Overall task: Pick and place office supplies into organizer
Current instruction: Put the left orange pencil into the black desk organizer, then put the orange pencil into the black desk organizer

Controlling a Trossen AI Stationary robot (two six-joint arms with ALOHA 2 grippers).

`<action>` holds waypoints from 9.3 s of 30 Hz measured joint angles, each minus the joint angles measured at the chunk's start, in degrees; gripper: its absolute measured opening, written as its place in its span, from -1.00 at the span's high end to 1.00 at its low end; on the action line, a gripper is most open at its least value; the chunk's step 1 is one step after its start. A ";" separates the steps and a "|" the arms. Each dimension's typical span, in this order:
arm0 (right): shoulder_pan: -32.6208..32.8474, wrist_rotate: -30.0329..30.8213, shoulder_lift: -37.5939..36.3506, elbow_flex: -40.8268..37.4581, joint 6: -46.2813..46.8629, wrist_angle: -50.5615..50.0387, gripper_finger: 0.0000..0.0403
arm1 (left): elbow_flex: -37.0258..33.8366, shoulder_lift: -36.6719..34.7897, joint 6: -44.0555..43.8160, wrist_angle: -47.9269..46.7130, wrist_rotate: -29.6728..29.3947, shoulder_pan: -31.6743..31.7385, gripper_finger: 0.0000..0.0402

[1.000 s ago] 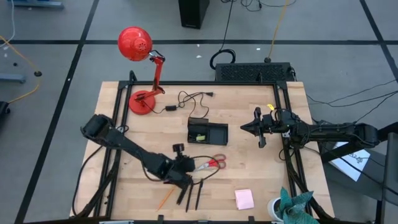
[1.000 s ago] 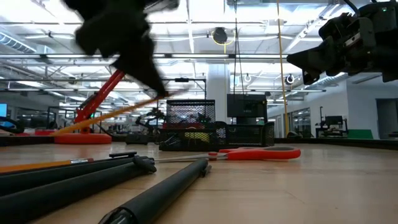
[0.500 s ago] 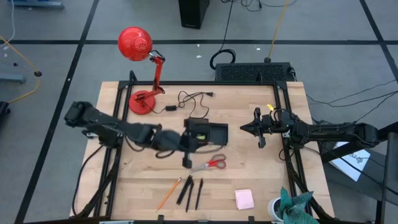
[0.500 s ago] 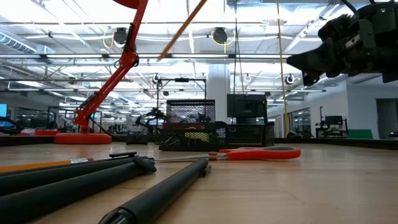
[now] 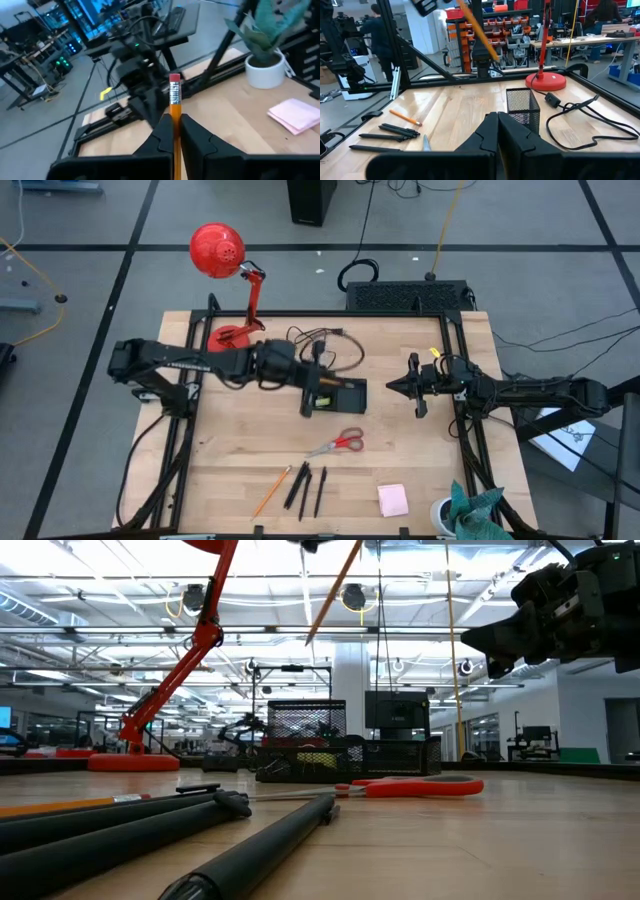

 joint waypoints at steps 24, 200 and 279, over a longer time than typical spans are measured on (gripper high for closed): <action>-0.04 0.35 1.33 -0.24 -1.07 -0.42 0.98 | -17.71 4.76 -10.34 22.00 11.53 14.05 0.91; -0.04 0.24 1.77 -0.33 1.88 0.85 0.98 | 0.35 20.22 -60.70 -41.43 -25.71 -33.31 0.97; -0.07 3.56 2.06 -0.35 2.13 2.60 0.98 | -25.38 10.77 -13.78 35.75 8.46 14.90 0.94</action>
